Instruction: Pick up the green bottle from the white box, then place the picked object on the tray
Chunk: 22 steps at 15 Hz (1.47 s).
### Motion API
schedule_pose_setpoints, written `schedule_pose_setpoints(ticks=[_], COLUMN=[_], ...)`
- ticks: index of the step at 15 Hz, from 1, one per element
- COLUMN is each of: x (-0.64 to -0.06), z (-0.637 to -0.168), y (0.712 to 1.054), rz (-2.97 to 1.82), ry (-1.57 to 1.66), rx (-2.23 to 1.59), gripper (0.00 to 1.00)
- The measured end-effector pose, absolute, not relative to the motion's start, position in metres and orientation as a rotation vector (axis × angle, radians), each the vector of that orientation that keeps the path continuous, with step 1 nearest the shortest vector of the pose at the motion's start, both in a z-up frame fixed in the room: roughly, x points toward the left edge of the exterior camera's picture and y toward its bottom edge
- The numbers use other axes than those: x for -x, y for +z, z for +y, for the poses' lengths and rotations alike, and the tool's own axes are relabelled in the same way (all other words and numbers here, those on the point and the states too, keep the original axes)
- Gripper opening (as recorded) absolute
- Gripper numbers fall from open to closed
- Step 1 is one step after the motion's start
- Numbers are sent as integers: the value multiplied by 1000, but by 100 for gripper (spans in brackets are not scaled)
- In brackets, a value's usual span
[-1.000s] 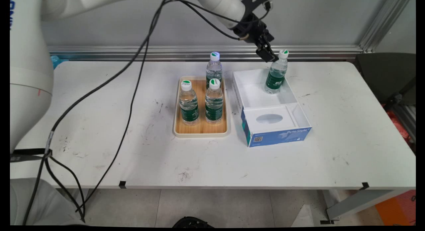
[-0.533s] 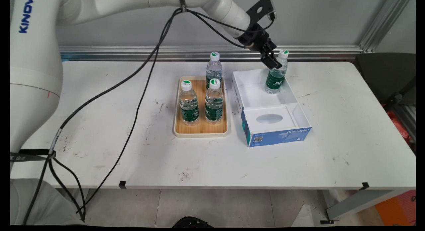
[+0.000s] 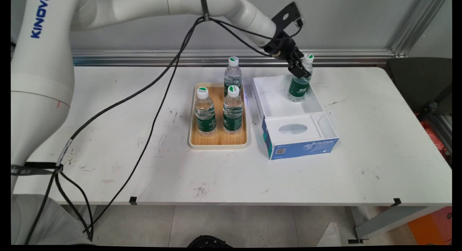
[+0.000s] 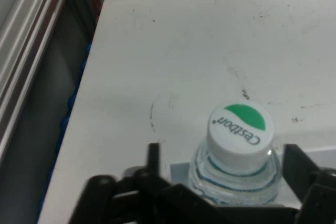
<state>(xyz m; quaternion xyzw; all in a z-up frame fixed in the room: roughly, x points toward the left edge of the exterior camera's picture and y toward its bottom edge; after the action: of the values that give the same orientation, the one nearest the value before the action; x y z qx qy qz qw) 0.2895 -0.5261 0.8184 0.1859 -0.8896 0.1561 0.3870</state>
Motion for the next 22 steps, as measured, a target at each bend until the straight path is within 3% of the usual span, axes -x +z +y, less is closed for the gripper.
schedule_pose_setpoints(ticks=[1, 9, 22], x=[-289, -287, -335], z=[-526, -520, -493], y=[816, 815, 920], rz=[-2263, -2261, -2299], ry=[392, 360, 503], rx=[-477, -482, -427], gripper=[0, 0, 0])
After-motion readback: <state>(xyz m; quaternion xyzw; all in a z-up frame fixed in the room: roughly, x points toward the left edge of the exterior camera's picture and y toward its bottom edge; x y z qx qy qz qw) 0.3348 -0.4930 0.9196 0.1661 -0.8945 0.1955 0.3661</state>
